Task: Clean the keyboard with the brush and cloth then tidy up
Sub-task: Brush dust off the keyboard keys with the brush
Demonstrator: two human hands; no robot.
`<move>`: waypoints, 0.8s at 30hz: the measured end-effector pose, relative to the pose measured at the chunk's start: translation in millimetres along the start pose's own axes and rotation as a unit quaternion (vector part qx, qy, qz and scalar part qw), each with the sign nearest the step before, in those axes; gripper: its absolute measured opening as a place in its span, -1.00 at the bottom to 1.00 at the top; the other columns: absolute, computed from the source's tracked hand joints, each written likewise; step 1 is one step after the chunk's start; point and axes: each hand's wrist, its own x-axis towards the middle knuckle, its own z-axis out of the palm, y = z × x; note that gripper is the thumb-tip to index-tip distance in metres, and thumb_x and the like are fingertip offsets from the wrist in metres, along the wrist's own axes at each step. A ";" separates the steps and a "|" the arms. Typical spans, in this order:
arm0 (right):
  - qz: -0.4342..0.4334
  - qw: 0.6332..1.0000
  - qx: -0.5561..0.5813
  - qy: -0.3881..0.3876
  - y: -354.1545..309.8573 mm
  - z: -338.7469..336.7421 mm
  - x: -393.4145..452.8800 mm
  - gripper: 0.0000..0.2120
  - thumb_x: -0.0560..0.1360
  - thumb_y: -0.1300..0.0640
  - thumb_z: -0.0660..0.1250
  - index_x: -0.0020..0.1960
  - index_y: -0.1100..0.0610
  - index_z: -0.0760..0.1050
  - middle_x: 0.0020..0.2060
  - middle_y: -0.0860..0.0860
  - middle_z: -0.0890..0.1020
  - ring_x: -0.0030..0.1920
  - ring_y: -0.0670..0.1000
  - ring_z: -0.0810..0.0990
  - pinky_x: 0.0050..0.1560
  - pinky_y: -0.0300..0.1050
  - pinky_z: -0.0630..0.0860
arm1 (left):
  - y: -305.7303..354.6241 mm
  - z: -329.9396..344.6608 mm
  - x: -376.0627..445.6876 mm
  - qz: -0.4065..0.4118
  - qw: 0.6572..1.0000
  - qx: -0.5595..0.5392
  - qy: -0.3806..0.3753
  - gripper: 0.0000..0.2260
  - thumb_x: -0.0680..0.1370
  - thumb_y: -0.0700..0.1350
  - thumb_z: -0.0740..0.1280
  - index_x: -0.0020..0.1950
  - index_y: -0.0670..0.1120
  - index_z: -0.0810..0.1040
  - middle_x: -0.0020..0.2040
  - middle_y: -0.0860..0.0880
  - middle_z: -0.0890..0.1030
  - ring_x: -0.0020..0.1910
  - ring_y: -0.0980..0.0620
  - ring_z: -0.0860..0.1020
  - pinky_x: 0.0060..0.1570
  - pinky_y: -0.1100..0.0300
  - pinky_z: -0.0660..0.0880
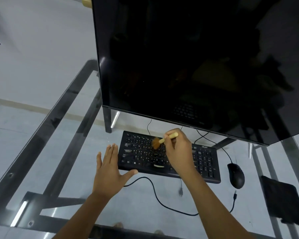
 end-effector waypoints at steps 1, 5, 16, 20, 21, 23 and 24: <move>-0.001 0.999 0.036 -0.011 -1.8 -0.4 -3.4 -0.91 0.56 0.20 0.28 -0.09 0.05 0.50 -0.27 -0.06 0.61 -0.32 0.00 0.58 -0.36 -0.11 0.51 | 2.4 -0.7 2.3 -0.006 1.000 -0.017 0.006 0.00 0.36 0.52 0.14 0.54 -0.17 0.06 0.54 -0.09 0.15 0.54 0.05 -0.07 0.48 -0.04 -0.19; 0.004 0.985 0.036 -0.171 -12.6 10.0 -23.2 -0.95 0.56 0.12 0.31 -0.07 0.07 0.53 -0.33 -0.18 0.59 -0.32 -0.21 0.58 -0.29 -0.33 0.50 | 7.4 -0.5 9.8 0.010 0.998 -0.057 -0.010 0.04 0.33 0.51 0.18 0.56 -0.12 -0.02 0.56 -0.06 0.09 0.54 0.07 -0.09 0.48 -0.03 -0.21; 0.037 0.996 0.037 -0.068 -15.3 4.2 -10.9 -0.87 0.59 0.10 0.27 -0.08 0.15 0.50 -0.43 -0.17 0.53 -0.42 -0.26 0.53 -0.43 -0.37 0.38 | 1.0 0.0 5.6 -0.033 0.989 -0.132 -0.053 -0.01 0.30 0.34 0.42 0.55 0.10 -0.06 0.46 0.05 0.30 0.45 -0.11 0.23 0.28 -0.20 0.39; 0.079 0.973 0.150 -0.154 -37.5 22.3 -22.9 -0.89 0.56 0.08 0.31 -0.07 0.11 0.51 -0.36 -0.08 0.63 -0.29 -0.04 0.67 -0.19 -0.03 0.65 | 3.4 -1.1 3.1 -0.042 0.991 -0.109 -0.061 -0.01 0.31 0.39 0.37 0.55 0.10 -0.11 0.49 0.04 0.27 0.47 -0.14 0.18 0.26 -0.19 0.41; 0.075 0.968 0.132 -0.198 -38.8 26.8 -27.4 -0.90 0.56 0.07 0.31 -0.07 0.09 0.51 -0.35 -0.07 0.64 -0.27 -0.05 0.67 -0.15 -0.03 0.65 | 4.0 -1.3 2.5 -0.044 0.991 -0.109 -0.064 0.00 0.31 0.40 0.35 0.55 0.10 -0.12 0.51 0.05 0.24 0.49 -0.13 0.14 0.29 -0.19 0.39; 0.075 0.981 0.063 -0.169 -27.8 25.6 -21.6 -0.90 0.57 0.04 0.30 -0.09 0.04 0.51 -0.33 -0.06 0.65 -0.29 -0.03 0.67 -0.22 -0.02 0.64 | 2.9 -2.0 1.6 -0.044 0.990 -0.118 -0.063 -0.01 0.31 0.40 0.35 0.55 0.11 -0.12 0.52 0.07 0.22 0.51 -0.11 0.11 0.31 -0.19 0.37; 0.086 0.989 0.036 -0.112 -17.9 19.9 -15.1 -0.90 0.57 0.05 0.29 -0.09 0.04 0.50 -0.32 -0.05 0.64 -0.32 -0.03 0.65 -0.29 -0.02 0.63 | 3.4 -2.7 2.0 -0.044 0.989 -0.127 -0.062 -0.02 0.31 0.40 0.35 0.55 0.13 -0.11 0.50 0.08 0.24 0.50 -0.11 0.14 0.29 -0.19 0.39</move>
